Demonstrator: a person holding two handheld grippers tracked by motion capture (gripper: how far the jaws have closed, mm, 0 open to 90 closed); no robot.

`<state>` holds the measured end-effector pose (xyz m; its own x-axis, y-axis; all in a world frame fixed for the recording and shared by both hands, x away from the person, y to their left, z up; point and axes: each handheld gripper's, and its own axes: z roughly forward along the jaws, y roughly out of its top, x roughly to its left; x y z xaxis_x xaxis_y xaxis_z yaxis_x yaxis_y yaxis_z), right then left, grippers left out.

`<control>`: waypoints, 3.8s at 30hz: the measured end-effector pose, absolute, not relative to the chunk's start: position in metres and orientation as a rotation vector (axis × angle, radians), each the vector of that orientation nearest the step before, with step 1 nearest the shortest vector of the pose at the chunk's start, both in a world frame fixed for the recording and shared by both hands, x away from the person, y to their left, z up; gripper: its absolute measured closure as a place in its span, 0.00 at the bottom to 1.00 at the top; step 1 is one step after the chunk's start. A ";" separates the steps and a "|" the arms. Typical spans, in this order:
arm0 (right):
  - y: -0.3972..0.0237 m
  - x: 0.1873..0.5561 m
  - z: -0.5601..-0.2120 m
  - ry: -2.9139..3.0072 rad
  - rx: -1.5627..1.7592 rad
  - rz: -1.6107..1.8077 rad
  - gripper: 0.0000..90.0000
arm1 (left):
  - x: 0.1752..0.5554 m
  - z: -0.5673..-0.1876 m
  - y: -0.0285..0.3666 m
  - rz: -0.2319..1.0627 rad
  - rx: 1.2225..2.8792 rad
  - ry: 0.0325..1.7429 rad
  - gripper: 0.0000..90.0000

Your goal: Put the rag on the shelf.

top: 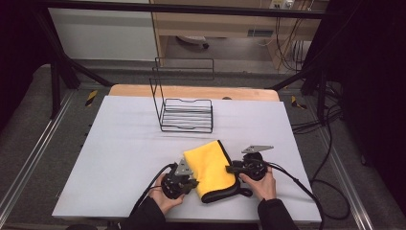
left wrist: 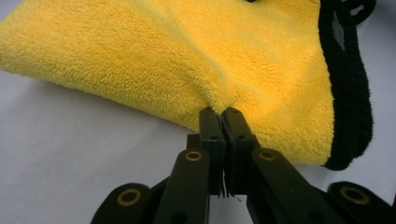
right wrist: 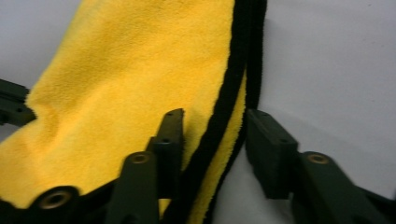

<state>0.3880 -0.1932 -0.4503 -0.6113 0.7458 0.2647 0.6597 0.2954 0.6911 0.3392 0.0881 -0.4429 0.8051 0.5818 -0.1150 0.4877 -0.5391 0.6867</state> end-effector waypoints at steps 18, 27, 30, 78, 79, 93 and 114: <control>-0.176 0.371 -0.446 2.391 1.477 1.257 0.89 | 0.344 -0.437 0.108 0.203 2.258 0.760 0.97; -0.154 0.355 -0.451 2.357 1.505 1.320 0.87 | 0.350 -0.433 0.138 0.192 2.275 0.782 0.97; -0.147 0.353 -0.451 2.362 1.465 1.318 0.85 | 0.350 -0.433 0.144 0.193 2.273 0.787 0.97; -0.194 0.368 -0.441 2.346 1.250 1.288 0.05 | 0.424 -0.420 0.146 0.352 2.043 1.065 0.20; -0.194 0.368 -0.441 2.348 1.250 1.287 0.05 | 0.426 -0.421 0.146 0.340 2.030 1.079 0.22; -0.194 0.367 -0.441 2.349 1.251 1.287 0.06 | 0.438 -0.440 0.139 0.313 2.080 1.132 0.47; -0.194 0.373 -0.439 2.324 1.273 1.332 0.06 | 0.435 -0.450 0.135 0.253 2.054 1.113 0.71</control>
